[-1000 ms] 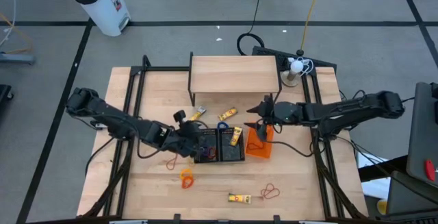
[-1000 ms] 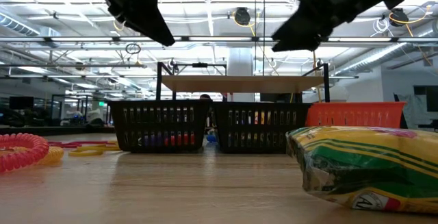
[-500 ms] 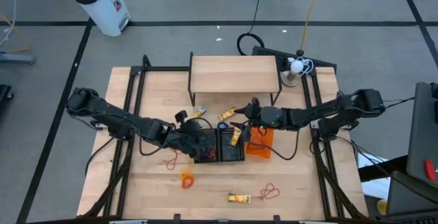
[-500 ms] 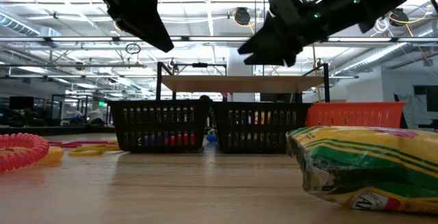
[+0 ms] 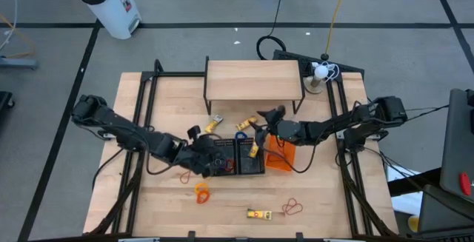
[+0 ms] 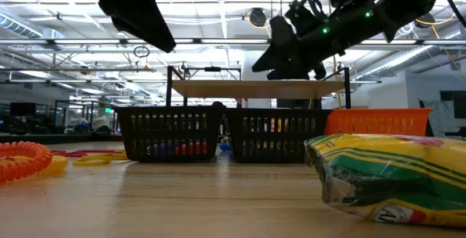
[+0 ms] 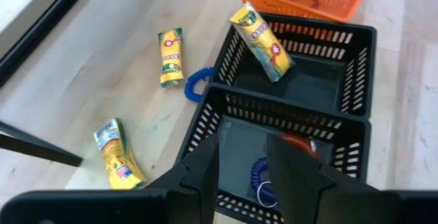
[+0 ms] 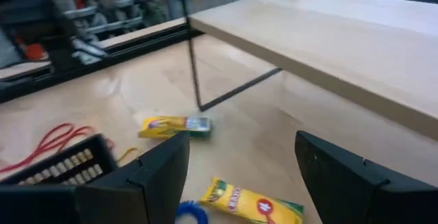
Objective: Pick & Place Office Desk Supplies
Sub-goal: Put the crayon box into the right black basket
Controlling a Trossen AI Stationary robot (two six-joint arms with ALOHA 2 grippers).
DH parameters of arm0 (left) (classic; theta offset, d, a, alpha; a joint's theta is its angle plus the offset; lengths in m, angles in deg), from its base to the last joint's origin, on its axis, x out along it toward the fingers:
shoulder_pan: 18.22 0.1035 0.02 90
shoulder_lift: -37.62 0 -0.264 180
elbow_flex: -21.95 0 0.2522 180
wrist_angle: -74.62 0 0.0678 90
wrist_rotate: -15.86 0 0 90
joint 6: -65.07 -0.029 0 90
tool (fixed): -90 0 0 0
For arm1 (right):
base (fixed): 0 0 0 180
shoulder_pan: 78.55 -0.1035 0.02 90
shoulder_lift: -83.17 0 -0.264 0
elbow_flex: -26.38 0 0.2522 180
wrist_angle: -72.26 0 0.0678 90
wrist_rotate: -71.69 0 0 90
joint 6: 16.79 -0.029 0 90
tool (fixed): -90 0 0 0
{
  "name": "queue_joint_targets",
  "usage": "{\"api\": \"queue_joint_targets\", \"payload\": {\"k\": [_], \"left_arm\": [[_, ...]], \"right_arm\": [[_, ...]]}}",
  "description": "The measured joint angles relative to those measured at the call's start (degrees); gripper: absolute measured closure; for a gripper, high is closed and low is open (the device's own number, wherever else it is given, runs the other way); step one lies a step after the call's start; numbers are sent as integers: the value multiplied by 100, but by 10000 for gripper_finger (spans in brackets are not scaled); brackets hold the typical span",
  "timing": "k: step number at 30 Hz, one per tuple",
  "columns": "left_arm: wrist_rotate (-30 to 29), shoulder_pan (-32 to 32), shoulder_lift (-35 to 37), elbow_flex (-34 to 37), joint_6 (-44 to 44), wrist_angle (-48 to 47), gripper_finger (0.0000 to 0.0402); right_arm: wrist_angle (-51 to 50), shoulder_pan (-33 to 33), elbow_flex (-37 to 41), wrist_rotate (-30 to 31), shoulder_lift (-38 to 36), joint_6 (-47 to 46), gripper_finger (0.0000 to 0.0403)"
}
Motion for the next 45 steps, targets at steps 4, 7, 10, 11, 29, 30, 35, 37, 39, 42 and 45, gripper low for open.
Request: {"api": "queue_joint_targets", "payload": {"k": [4, 7, 10, 11, 29, 30, 35, 37, 39, 42, 45], "left_arm": [[0, -48, 0, 0, 14, 1, 279], [-1, -50, 0, 0, 16, 2, 279], [-2, -50, 0, 0, 5, 1, 279], [-11, -50, 0, 0, -3, 3, 279], [-59, 97, 0, 0, -119, 31, 279], [-57, 95, 0, 0, -151, 40, 279], [-57, 97, 0, 0, -198, 116, 279], [-57, 97, 0, 0, -232, 138, 279], [-55, 97, 0, 0, -239, 173, 279], [-55, 97, 0, 0, -302, 196, 279], [-55, 97, 0, 0, -305, 204, 279]], "right_arm": [[-198, 4, 0, 134, 0, -274, 149], [-405, 2, 0, 132, -2, -491, 149], [-659, 2, 0, 128, -2, -744, 149], [-712, 2, 0, 128, -1, -803, 149], [-1292, 119, 0, -637, 0, -1815, 149], [-1298, 134, 0, -677, 0, -1857, 149], [-1307, 188, 0, -939, 0, -1923, 149], [-1306, 188, 0, -942, 0, -1900, 149], [-1270, 184, 0, -948, 0, -1880, 149], [-1202, 200, 0, -1106, 0, -1875, 149], [-1111, 241, -2, -1297, 83, -1864, 149]]}}
